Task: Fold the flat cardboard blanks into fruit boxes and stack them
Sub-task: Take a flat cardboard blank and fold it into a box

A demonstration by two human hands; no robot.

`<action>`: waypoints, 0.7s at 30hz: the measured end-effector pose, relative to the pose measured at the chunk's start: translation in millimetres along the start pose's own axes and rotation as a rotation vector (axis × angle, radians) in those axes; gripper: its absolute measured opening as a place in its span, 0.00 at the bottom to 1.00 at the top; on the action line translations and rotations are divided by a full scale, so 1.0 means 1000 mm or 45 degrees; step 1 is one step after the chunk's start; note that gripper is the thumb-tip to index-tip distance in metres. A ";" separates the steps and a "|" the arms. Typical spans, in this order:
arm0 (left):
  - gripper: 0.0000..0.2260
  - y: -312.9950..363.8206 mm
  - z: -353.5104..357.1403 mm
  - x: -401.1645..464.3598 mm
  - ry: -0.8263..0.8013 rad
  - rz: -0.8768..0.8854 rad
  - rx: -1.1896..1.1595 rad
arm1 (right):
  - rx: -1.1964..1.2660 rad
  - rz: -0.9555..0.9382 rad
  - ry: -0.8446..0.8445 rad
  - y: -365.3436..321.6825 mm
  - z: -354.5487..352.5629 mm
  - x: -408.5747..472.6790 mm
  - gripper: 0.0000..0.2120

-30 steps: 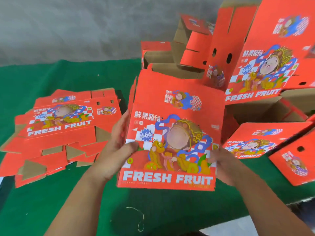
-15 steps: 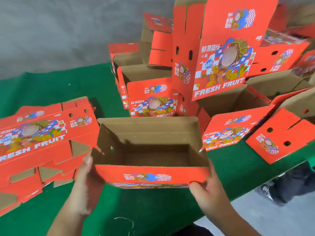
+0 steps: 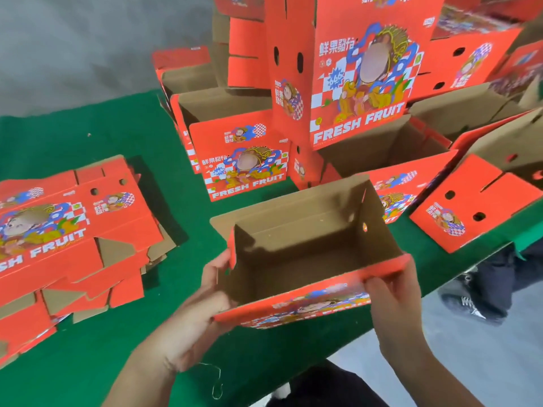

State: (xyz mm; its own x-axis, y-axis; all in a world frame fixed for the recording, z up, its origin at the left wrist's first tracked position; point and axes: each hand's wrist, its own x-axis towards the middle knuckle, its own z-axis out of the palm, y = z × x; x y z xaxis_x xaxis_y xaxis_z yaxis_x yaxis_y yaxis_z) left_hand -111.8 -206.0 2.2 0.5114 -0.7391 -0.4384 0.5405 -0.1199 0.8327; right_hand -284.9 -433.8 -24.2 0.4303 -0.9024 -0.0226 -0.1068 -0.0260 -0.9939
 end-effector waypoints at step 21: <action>0.32 -0.023 0.144 0.090 -0.181 -0.174 0.372 | -0.288 0.846 0.035 0.073 0.007 0.023 0.41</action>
State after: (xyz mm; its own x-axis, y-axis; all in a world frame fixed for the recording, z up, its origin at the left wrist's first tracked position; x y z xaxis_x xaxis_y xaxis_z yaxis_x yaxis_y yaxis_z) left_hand -175.0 -365.2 -7.9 0.3387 -0.7855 -0.5179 0.3732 -0.3932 0.8403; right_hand -276.3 -453.0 -97.8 0.1871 -0.7686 -0.6117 -0.5242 0.4485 -0.7239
